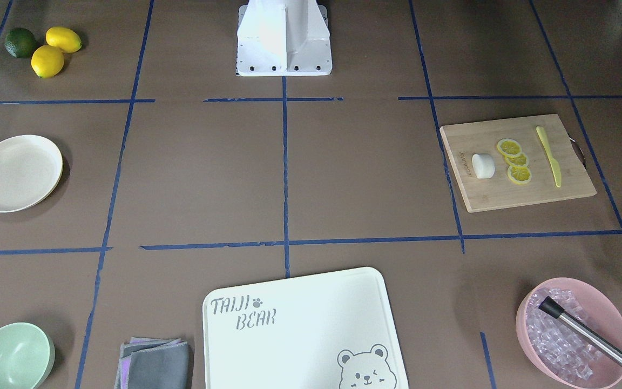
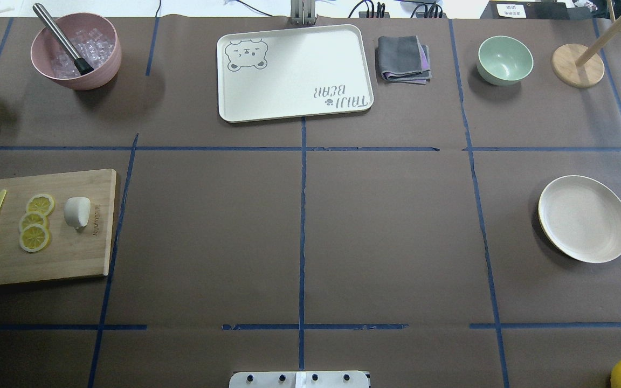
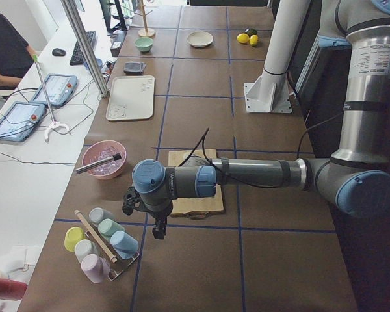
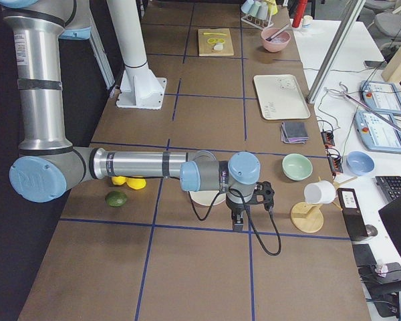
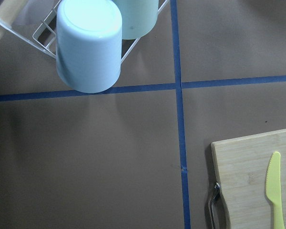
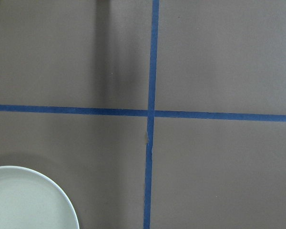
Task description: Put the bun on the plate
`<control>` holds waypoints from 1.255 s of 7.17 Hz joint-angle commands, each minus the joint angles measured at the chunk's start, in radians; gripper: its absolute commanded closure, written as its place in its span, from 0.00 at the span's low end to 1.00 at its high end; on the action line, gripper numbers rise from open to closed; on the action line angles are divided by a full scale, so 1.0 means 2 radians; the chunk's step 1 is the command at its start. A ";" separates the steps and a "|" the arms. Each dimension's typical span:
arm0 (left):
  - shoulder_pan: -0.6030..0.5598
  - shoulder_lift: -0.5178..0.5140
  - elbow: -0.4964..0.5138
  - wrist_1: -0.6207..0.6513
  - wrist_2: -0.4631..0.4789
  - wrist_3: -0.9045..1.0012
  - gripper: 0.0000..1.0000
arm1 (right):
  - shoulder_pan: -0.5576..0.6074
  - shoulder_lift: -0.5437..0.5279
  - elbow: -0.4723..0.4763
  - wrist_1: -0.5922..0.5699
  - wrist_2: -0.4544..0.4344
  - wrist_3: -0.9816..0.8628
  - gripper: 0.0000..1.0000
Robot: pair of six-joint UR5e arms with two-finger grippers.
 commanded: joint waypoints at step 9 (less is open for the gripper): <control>0.000 0.000 -0.013 0.001 0.000 0.000 0.00 | -0.222 -0.096 -0.011 0.292 -0.054 0.312 0.01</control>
